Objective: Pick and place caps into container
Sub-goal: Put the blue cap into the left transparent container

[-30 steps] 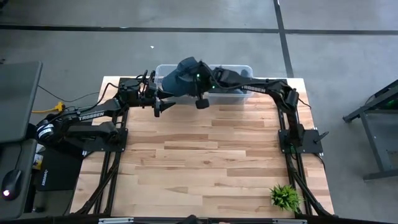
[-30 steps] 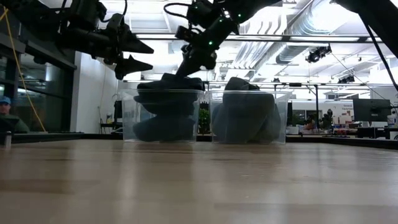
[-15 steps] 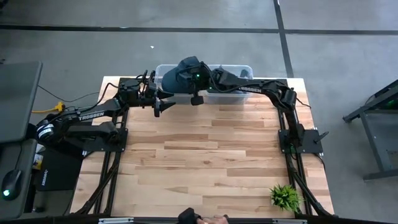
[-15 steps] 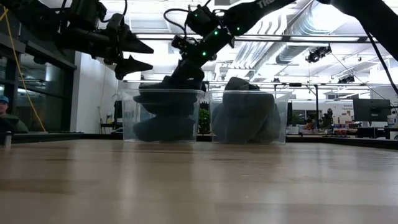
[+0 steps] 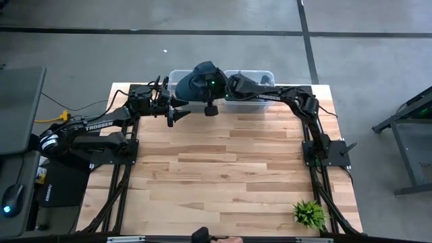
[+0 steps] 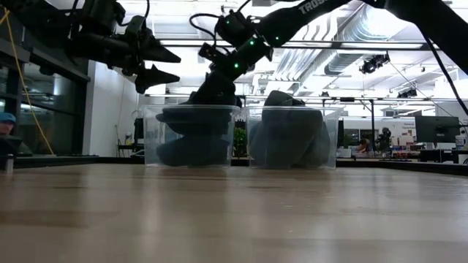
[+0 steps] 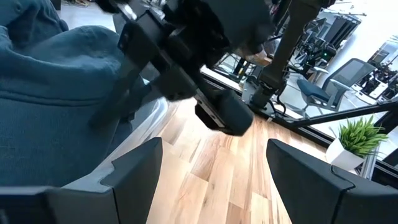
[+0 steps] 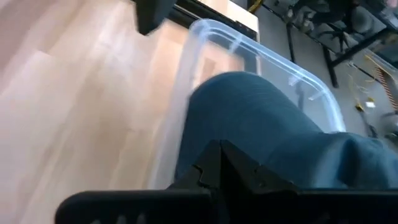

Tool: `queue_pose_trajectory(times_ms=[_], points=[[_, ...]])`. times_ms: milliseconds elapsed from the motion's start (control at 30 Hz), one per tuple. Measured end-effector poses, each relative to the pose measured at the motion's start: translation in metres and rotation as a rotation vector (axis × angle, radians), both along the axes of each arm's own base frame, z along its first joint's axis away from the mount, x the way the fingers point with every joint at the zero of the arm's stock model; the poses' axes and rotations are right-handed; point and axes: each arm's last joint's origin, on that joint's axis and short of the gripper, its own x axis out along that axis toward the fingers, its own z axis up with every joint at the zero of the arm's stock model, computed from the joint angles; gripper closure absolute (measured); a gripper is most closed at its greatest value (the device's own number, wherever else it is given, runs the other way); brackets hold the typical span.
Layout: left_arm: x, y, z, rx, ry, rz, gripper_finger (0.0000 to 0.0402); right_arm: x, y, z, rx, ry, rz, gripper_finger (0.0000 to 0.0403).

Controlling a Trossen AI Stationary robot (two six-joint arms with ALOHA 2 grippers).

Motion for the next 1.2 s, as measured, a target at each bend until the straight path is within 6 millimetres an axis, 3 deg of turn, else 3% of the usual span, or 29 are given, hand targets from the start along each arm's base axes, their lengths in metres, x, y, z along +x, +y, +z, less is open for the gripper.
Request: queue_pose_trajectory(times_ms=[233,367,667,933,1200], points=[[0.0,0.0,0.0,0.003,0.0,0.0,0.0115,-0.011,-0.001,0.039,-0.137,-0.03,-0.103,0.0403],[0.0,0.0,0.0,0.003,0.0,0.0,0.0115,-0.022,-0.013,0.057,-0.216,-0.058,-0.204,0.0403],[0.0,0.0,0.0,0.001,-0.002,0.001,0.0115,-0.052,-0.066,0.054,-0.046,-0.105,-0.413,0.0403],[0.0,0.0,0.0,0.0,0.0,0.001,0.0115,-0.061,-0.076,0.052,0.399,-0.218,-0.306,0.0403],[0.0,0.0,0.0,-0.013,-0.003,0.002,0.0115,-0.063,-0.081,0.048,0.361,-0.195,-0.385,0.0403]])
